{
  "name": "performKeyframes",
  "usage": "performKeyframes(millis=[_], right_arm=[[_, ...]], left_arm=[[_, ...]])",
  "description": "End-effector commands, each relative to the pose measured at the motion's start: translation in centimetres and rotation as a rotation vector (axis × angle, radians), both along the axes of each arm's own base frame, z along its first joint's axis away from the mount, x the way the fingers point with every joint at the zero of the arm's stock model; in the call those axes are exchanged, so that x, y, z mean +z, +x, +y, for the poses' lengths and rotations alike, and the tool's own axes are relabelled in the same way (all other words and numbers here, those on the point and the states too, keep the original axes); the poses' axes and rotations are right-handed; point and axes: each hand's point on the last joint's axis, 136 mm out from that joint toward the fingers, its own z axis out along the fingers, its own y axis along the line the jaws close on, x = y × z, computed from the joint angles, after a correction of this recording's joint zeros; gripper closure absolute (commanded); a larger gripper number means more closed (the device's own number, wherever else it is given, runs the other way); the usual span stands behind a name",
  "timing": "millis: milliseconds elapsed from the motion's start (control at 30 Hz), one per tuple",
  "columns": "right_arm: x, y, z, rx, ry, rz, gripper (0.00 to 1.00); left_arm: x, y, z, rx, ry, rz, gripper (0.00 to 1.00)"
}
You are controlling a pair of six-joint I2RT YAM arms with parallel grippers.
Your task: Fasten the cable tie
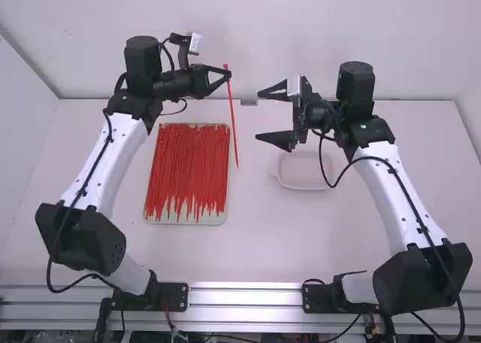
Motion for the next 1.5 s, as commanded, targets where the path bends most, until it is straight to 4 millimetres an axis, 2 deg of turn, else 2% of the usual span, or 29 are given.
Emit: performKeyframes(millis=[0,33,100,167,333,433,533,733,833,900,1067,1133,1200,1433,1467], right_arm=[[0.9,-0.8,0.0,0.028,0.003,-0.182,0.00],[0.7,-0.9,0.0,0.033,-0.001,-0.220,0.00],[0.7,-0.9,0.0,0.036,-0.002,-0.258,0.00],[0.8,-0.9,0.0,0.044,-0.002,-0.325,0.00],[0.8,-0.9,0.1,0.057,-0.004,-0.461,0.00],[0.8,-1.1,0.2,0.077,-0.006,-0.632,0.00],[0.8,-1.6,0.9,0.111,-0.002,-0.799,0.00],[0.8,-2.8,2.4,0.174,0.020,-1.039,0.00],[0.8,-3.9,3.6,0.219,0.046,-1.154,0.01],[0.8,-4.1,3.8,0.227,0.051,-1.174,0.00],[1.3,-6.1,4.4,0.301,0.141,-1.234,0.00],[1.4,-6.4,4.3,0.313,0.161,-1.234,0.04],[1.6,-6.9,4.2,0.331,0.189,-1.229,0.14],[2.0,-7.9,3.9,0.367,0.242,-1.213,0.21],[2.1,-8.2,3.8,0.377,0.258,-1.211,0.25]], left_arm=[[-0.4,0.4,0.2,0.001,-0.027,0.056,0.98],[-1.2,0.4,0.0,-0.014,-0.048,0.116,0.98],[-1.4,-0.1,-0.2,-0.041,-0.080,0.174,0.98],[-1.0,-1.2,0.2,-0.090,-0.164,0.305,0.98],[-0.5,-1.8,1.1,-0.114,-0.244,0.428,0.98],[-0.2,-2.1,1.9,-0.111,-0.317,0.567,0.98],[0.0,-2.5,1.9,-0.117,-0.363,0.670,0.98],[0.8,-2.3,1.7,-0.115,-0.405,0.723,0.98],[2.4,-3.0,1.1,-0.193,-0.416,0.694,0.98],[2.8,-3.2,1.2,-0.210,-0.418,0.692,0.98],[3.3,-3.1,1.3,-0.209,-0.435,0.707,0.98],[3.3,-3.1,1.3,-0.207,-0.437,0.711,0.98],[3.3,-3.3,1.2,-0.212,-0.444,0.738,0.98],[3.4,-3.8,0.7,-0.238,-0.439,0.755,0.98],[3.3,-3.8,0.7,-0.238,-0.439,0.758,0.98]])
